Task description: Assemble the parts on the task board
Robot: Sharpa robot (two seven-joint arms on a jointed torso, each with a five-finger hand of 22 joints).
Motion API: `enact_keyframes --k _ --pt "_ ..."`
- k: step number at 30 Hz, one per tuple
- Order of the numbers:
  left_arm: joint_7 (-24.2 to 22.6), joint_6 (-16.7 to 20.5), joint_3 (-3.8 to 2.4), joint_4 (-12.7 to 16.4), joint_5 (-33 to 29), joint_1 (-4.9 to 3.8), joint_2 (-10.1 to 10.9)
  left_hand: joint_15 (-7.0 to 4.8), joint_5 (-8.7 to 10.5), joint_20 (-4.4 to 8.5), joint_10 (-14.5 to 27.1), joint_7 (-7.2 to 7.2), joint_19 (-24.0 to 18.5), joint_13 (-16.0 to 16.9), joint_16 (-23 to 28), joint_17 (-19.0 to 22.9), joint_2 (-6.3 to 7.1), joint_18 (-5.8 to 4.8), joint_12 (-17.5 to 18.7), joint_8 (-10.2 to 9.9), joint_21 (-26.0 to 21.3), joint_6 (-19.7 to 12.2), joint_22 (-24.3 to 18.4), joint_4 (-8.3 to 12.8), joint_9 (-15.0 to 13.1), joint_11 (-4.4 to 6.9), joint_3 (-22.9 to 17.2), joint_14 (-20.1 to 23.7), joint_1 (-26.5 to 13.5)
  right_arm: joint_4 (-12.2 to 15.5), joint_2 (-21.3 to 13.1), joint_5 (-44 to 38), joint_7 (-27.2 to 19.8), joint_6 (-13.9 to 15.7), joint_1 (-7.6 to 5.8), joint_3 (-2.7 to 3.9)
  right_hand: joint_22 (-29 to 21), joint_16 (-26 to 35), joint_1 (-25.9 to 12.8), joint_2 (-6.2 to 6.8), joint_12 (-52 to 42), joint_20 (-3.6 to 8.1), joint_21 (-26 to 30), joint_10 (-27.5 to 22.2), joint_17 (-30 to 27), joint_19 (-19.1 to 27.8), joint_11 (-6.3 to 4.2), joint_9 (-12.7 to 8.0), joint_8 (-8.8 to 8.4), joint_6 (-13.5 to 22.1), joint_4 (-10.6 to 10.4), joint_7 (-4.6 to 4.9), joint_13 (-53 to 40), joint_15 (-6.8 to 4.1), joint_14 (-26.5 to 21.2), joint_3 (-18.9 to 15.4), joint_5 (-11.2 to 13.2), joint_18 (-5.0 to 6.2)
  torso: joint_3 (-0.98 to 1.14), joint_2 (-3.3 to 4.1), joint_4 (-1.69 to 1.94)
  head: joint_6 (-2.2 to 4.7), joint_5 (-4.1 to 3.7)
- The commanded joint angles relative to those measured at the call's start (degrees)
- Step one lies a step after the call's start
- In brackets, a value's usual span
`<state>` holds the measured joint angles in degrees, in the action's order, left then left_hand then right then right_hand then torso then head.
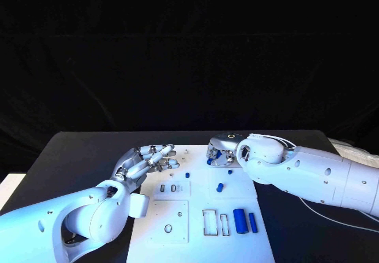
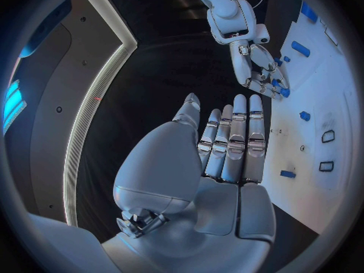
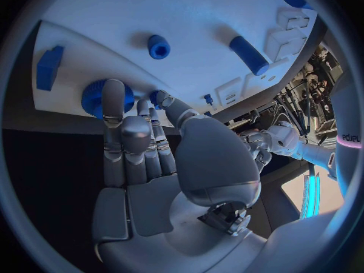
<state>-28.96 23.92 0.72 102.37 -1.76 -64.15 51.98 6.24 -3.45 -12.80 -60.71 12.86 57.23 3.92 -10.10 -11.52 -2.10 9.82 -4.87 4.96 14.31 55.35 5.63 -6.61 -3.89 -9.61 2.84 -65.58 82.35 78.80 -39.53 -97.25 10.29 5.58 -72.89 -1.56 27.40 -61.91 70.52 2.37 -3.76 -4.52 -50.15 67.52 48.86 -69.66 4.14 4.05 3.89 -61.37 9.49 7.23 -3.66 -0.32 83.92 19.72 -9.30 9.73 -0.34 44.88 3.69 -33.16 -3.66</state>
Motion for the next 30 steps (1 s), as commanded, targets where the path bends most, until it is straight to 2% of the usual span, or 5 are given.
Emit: enact_keyframes --k 1,11,19,26,30 --pt "-0.02 -0.87 -0.06 0.26 0.36 -0.15 0.03 0.18 -0.24 0.16 0.58 0.02 0.44 -0.08 0.24 -0.11 -0.14 0.67 0.24 -0.26 -0.35 -0.29 -0.08 0.45 0.04 -0.01 -0.07 -0.25 0.70 -0.31 0.31 -0.28 -0.09 -2.90 0.00 0.00 1.18 -0.80 0.13 0.59 0.03 0.03 -0.97 0.60 0.98 -0.26 -0.07 0.14 0.20 -0.76 -0.39 0.03 -0.08 -0.46 1.30 0.32 0.33 0.21 -0.01 0.13 0.07 -0.35 0.12" --pt "0.21 -0.73 -0.07 0.28 0.36 -0.27 0.11 0.17 -0.25 0.17 0.67 0.03 0.52 -0.08 0.34 -0.26 -0.26 0.68 0.26 -0.35 -0.39 -0.34 -0.12 0.72 0.02 -0.01 -0.18 -0.32 0.96 -0.66 0.78 0.08 -0.79 -2.02 0.01 -0.01 4.17 -3.01 0.32 0.49 0.04 0.06 -3.52 1.45 3.67 -0.87 -0.28 0.26 0.24 -1.63 -1.22 -0.13 -0.09 -0.67 1.55 1.19 0.48 -0.15 -0.04 0.26 0.14 -0.76 0.15" --pt "0.38 -0.66 -0.07 0.15 0.35 -0.28 0.14 0.17 -0.25 0.18 0.71 0.04 0.54 -0.08 0.38 -0.31 -0.29 0.68 0.26 -0.39 -0.40 -0.36 -0.13 0.82 0.02 -0.01 -0.22 -0.33 1.05 0.46 0.36 1.32 -2.14 6.48 0.02 0.00 11.26 -7.79 2.37 -1.49 -0.20 0.37 -9.23 4.46 9.50 -2.82 -0.95 1.04 1.03 -4.58 -1.90 -0.45 -0.29 -1.33 2.30 4.88 1.68 -1.07 -0.03 0.34 0.17 -0.64 0.19" --pt "0.53 -0.59 -0.07 0.09 0.32 -0.29 0.20 0.17 -0.25 0.19 0.81 0.08 0.58 -0.10 0.45 -0.40 -0.37 0.67 0.30 -0.46 -0.43 -0.43 -0.16 0.98 0.02 -0.05 -0.29 -0.35 1.18 0.58 0.75 2.15 -0.77 10.95 0.00 0.05 12.91 -8.79 1.32 -0.87 0.16 0.32 -10.91 5.08 10.41 -2.48 -1.04 1.46 0.77 -5.14 -3.48 -0.52 -0.19 -1.25 2.04 6.00 4.12 -1.23 -0.07 0.46 0.30 0.30 0.33" --pt "0.60 -0.57 -0.07 0.10 0.31 -0.29 0.24 0.17 -0.25 0.19 0.86 0.09 0.59 -0.10 0.48 -0.43 -0.41 0.67 0.31 -0.49 -0.45 -0.46 -0.17 1.03 0.02 -0.06 -0.31 -0.36 1.22 -0.17 1.69 2.24 0.17 12.15 -0.05 0.07 13.12 -8.91 1.09 -0.69 0.19 0.29 -11.14 5.03 10.48 -2.34 -0.97 1.52 0.64 -5.13 -3.88 -0.50 -0.16 -1.24 1.98 6.15 4.61 -1.24 -0.06 0.53 0.38 0.24 0.45"
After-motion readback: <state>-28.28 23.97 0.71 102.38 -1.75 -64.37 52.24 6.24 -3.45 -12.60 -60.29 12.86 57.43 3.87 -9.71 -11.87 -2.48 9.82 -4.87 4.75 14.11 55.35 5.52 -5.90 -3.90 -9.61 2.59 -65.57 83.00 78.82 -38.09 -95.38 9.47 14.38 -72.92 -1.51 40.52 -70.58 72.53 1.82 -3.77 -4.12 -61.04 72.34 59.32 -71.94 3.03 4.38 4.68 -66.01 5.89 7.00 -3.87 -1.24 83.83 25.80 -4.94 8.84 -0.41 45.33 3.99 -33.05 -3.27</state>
